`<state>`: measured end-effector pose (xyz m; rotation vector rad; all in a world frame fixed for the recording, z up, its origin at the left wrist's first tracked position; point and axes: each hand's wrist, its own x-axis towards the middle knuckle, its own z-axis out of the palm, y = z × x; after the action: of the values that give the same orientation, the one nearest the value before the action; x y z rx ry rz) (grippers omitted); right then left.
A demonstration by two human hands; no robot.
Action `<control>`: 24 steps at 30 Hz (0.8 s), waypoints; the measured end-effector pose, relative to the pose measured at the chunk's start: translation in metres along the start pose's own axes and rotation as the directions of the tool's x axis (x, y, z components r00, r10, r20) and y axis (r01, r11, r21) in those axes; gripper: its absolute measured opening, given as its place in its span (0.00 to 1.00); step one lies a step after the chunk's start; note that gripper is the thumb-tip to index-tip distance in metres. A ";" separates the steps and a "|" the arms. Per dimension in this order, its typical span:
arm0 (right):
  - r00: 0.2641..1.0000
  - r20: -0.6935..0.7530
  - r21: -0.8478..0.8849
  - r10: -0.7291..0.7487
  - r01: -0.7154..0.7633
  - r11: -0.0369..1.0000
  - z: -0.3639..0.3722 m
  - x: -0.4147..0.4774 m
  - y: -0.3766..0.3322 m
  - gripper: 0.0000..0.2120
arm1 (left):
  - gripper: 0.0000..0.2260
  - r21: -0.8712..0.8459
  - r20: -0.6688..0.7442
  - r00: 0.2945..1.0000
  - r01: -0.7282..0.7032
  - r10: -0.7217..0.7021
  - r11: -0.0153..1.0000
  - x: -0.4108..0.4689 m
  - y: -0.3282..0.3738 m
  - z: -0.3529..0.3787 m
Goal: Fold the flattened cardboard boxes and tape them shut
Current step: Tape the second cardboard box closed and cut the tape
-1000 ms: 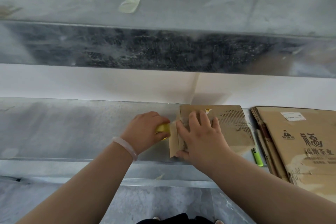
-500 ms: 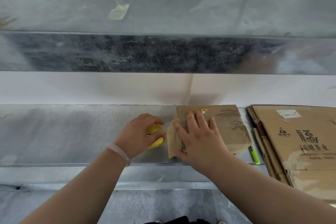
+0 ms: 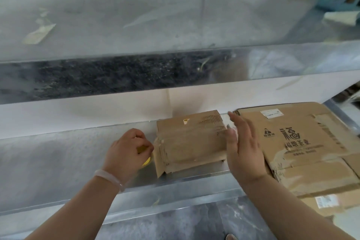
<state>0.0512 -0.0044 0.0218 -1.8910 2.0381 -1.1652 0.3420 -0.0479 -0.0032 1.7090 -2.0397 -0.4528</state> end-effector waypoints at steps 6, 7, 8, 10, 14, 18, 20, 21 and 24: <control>0.818 0.377 -0.540 0.435 -0.187 0.820 0.021 0.002 0.076 0.18 | 0.02 -0.018 0.017 0.999 0.039 -0.039 0.999 -0.008 0.000 -0.003; 0.833 0.388 -0.572 0.394 -0.117 0.812 0.027 -0.001 0.080 0.19 | 0.02 -0.022 0.017 0.998 0.053 -0.053 0.998 -0.010 0.001 -0.003; 0.845 0.385 -0.575 0.373 -0.096 0.812 0.031 -0.003 0.083 0.19 | 0.02 -0.029 0.017 0.998 0.064 -0.063 0.998 -0.011 0.001 -0.003; 0.851 0.363 -0.559 0.381 -0.128 0.819 0.035 -0.002 0.083 0.17 | 0.02 -0.053 0.019 0.997 0.075 -0.074 0.996 -0.012 0.002 -0.004; 0.824 0.228 -0.232 0.518 -0.471 0.851 0.017 0.000 0.074 0.18 | 0.05 -0.092 0.020 0.996 0.092 -0.091 0.991 -0.013 0.002 -0.004; 0.886 0.081 0.168 0.457 -0.464 0.870 -0.010 -0.011 0.028 0.13 | 0.07 -0.160 0.010 0.996 0.092 -0.091 0.983 -0.015 0.002 -0.006; 0.960 0.126 0.182 0.250 -0.270 0.945 -0.017 -0.019 -0.008 0.15 | 0.06 -0.186 -0.001 0.996 0.086 -0.088 0.979 -0.016 0.001 -0.007; 0.975 0.187 0.167 0.123 -0.155 0.974 -0.018 -0.024 -0.027 0.18 | 0.06 -0.193 -0.002 0.996 0.086 -0.089 0.977 -0.016 0.001 -0.008; 0.850 0.517 0.100 -0.101 0.058 0.993 -0.009 -0.038 -0.072 0.25 | 0.05 -0.225 -0.003 0.994 0.107 -0.111 0.969 -0.015 0.001 -0.006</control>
<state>0.1114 0.0397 0.0567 -1.9886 1.6032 -0.6273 0.3466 -0.0329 0.0006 1.6854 -1.8124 -0.6766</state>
